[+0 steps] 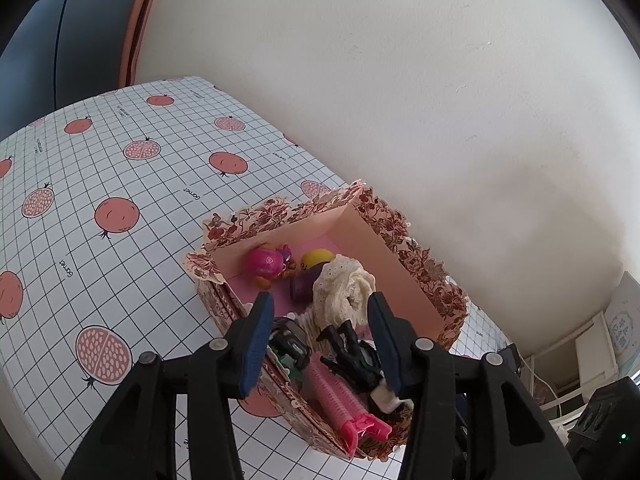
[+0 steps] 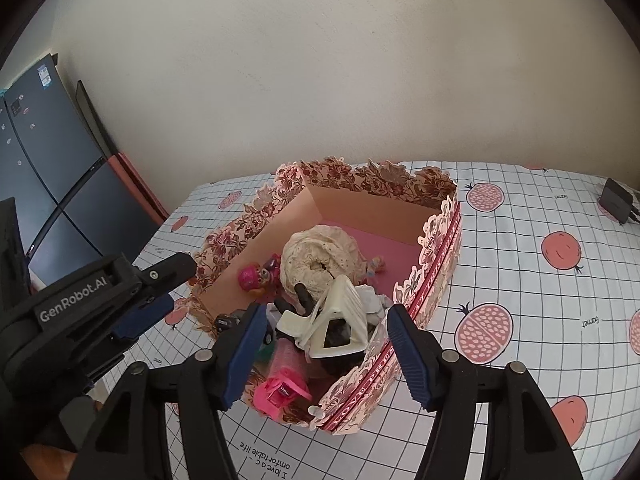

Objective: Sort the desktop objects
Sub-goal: 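Open the left tool to drop the car while the right tool releases the frame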

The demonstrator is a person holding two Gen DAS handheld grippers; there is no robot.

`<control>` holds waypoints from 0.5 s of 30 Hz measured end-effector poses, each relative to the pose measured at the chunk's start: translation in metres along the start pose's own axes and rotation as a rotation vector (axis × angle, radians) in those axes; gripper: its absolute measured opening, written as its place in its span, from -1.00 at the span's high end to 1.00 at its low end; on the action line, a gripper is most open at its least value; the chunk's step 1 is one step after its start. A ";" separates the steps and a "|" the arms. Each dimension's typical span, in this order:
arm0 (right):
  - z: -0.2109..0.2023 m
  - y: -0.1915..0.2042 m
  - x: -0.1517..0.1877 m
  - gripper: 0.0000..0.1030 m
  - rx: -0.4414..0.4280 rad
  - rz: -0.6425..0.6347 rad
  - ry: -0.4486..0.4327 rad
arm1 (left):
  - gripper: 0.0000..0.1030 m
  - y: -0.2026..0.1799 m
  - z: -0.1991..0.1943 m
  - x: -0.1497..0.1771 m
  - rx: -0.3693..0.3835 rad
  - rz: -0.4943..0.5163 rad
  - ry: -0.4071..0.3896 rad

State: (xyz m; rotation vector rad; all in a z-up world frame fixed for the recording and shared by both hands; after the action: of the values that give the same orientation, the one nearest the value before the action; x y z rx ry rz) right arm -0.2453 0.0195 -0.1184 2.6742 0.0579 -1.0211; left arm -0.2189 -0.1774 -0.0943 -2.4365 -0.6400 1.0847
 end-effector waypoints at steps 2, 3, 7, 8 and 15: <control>0.000 0.000 0.000 -0.32 0.003 -0.003 0.002 | 0.01 0.001 0.001 0.000 -0.002 -0.002 0.002; 0.001 0.000 0.000 -0.32 0.006 -0.006 0.004 | -0.01 0.001 0.001 0.000 -0.004 -0.003 0.003; 0.003 0.001 0.001 -0.44 0.018 -0.013 0.016 | -0.21 0.001 0.002 0.000 -0.013 -0.004 0.008; 0.004 0.001 0.001 -0.55 0.023 -0.014 0.019 | -0.27 0.001 0.003 0.000 -0.016 -0.004 0.008; 0.003 -0.001 0.000 -0.79 0.051 0.003 0.018 | -0.38 0.006 0.002 -0.001 -0.040 -0.026 0.006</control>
State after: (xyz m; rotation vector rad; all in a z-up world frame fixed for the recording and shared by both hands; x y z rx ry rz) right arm -0.2474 0.0192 -0.1212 2.7288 0.0323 -1.0102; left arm -0.2196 -0.1827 -0.0979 -2.4569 -0.6961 1.0640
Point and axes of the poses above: each gripper's, at about its wrist camera, not at the fingertips, and z roughly the way its jaws point, y to its left, x to its underside, the point moved 1 cm from there along z, roughly the way its jaws point, and after that the axes turned 7 degrees about x, right-handed, at the moved point
